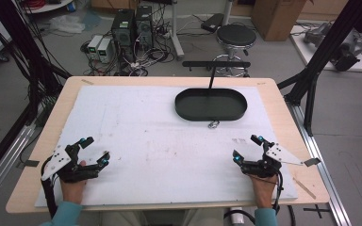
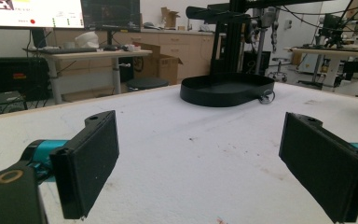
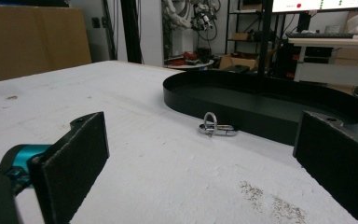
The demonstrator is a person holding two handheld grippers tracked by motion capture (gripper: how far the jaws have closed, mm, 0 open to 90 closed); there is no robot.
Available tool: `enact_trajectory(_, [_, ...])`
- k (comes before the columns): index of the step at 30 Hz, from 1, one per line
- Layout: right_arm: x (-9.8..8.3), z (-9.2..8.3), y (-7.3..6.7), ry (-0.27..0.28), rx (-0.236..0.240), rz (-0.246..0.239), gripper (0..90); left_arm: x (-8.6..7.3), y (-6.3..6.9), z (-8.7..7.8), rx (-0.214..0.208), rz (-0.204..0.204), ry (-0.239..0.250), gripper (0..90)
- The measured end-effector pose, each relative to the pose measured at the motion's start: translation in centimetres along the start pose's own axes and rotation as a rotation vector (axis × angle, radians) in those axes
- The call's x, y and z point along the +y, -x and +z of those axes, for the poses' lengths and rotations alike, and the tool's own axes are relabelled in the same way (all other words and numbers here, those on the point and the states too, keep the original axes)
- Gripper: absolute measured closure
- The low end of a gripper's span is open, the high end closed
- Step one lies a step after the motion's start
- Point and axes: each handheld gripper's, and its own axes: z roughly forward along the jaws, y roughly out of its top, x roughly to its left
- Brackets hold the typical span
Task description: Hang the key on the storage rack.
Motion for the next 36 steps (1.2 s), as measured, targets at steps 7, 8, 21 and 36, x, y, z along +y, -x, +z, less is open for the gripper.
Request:
enact_trajectory(7, [-0.02,-0.02,-0.05,0.009,0.001,-0.011,2.7,-0.02,0.03,-0.02,0.001,0.001,0.004,12.3])
enact_trajectory(8, [-0.02,-0.02,-0.08,0.009,-0.001,-0.009,2.7,-0.02,0.04,-0.02,0.002,-0.001,0.004,12.4])
enact_trajectory(21, [-0.03,-0.08,-0.09,0.008,-0.004,-0.001,2.7,-0.02,-0.04,-0.03,0.003,-0.009,0.007,12.3])
enact_trajectory(36, [0.70,0.80,0.48,-0.043,0.020,0.016,2.7,-0.02,-0.07,-0.03,0.002,-0.010,0.006,12.3])
